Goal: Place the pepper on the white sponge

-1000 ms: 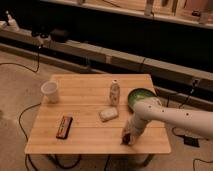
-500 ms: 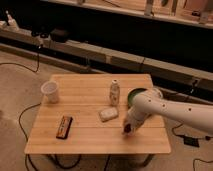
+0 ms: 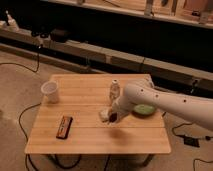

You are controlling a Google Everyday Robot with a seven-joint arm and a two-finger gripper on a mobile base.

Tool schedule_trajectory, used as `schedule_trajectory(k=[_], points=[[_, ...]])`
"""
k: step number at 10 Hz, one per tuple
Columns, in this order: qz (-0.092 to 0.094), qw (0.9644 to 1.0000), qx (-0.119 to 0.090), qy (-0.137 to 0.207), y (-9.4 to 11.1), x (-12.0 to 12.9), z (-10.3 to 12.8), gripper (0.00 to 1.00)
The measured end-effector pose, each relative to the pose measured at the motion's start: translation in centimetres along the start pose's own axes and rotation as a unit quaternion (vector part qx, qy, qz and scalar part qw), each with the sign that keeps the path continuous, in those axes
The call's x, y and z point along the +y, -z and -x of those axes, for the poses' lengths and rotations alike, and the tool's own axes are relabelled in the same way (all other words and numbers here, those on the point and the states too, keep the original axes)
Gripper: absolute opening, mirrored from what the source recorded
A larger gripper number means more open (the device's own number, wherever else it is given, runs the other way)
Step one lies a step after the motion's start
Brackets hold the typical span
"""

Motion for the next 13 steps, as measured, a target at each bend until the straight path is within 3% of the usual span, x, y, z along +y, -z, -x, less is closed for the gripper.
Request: schedule_trajectory(k=[3, 6, 11, 13], points=[[-0.005, 0.9998, -0.017, 0.011, -1.1, -1.7, 0.9, 0.08], [-0.020, 0.9996, -0.019, 0.012, -3.1, -3.7, 0.3, 0.08], [-0.025, 0.9994, 0.009, 0.022, -6.2, -4.6, -0.8, 0.08], [-0.021, 0.9996, 0.007, 0.017, -7.5, -4.4, -1.0, 0.08]])
